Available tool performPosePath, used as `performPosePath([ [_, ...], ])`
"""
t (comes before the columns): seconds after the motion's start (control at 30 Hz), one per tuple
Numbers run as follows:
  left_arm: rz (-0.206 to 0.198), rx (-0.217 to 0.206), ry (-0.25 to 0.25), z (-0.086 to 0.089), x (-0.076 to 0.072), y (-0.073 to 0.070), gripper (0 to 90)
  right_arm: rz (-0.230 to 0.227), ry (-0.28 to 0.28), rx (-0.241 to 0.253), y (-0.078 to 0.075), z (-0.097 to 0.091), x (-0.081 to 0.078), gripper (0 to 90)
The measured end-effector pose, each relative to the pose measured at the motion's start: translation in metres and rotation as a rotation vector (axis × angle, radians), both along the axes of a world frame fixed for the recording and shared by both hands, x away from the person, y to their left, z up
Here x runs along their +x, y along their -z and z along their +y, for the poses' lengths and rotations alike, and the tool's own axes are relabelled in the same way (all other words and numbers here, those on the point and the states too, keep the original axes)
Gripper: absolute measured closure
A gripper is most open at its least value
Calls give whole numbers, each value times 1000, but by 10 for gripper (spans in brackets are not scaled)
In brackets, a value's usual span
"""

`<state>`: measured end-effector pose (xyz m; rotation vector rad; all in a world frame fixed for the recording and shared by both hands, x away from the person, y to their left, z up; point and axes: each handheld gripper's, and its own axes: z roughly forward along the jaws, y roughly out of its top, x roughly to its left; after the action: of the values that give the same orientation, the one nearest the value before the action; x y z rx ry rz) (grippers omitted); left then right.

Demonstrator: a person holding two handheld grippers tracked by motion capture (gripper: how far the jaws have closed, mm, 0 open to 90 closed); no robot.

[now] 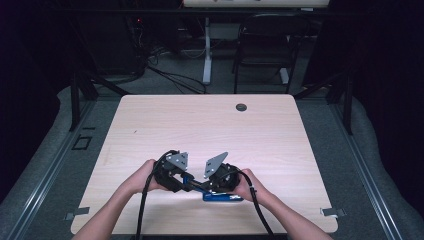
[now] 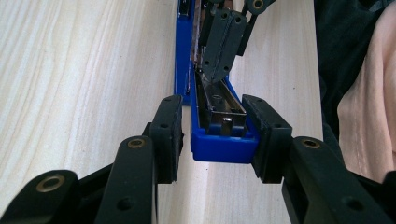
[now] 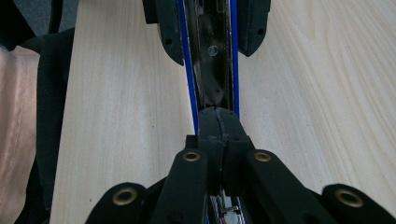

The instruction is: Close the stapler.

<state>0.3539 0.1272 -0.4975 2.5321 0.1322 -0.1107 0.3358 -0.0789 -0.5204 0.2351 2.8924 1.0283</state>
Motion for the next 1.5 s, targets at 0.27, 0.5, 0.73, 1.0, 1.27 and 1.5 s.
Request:
performPosePath([
  [0.27, -11, 1, -2, -2, -1, 2, 641, -4, 6, -1, -3, -3, 2, 900],
  [0.5, -21, -29, 0, -4, -2, 2, 647, 3, 9, 6, -4, -5, 2, 900],
  [0.73, -38, -54, 0, -8, -3, 1, 651, 7, 8, -3, -6, -10, 4, 900],
  [1.0, -40, -61, -6, -11, -3, 1, 645, 21, 5, -9, -6, -12, 4, 898],
  [1.27, -47, -64, 3, -19, -3, 1, 648, 23, 9, -12, -8, -17, 5, 900],
  [1.5, -62, -78, -1, -28, -4, 1, 653, 24, 18, -20, -9, -23, 5, 900],
])
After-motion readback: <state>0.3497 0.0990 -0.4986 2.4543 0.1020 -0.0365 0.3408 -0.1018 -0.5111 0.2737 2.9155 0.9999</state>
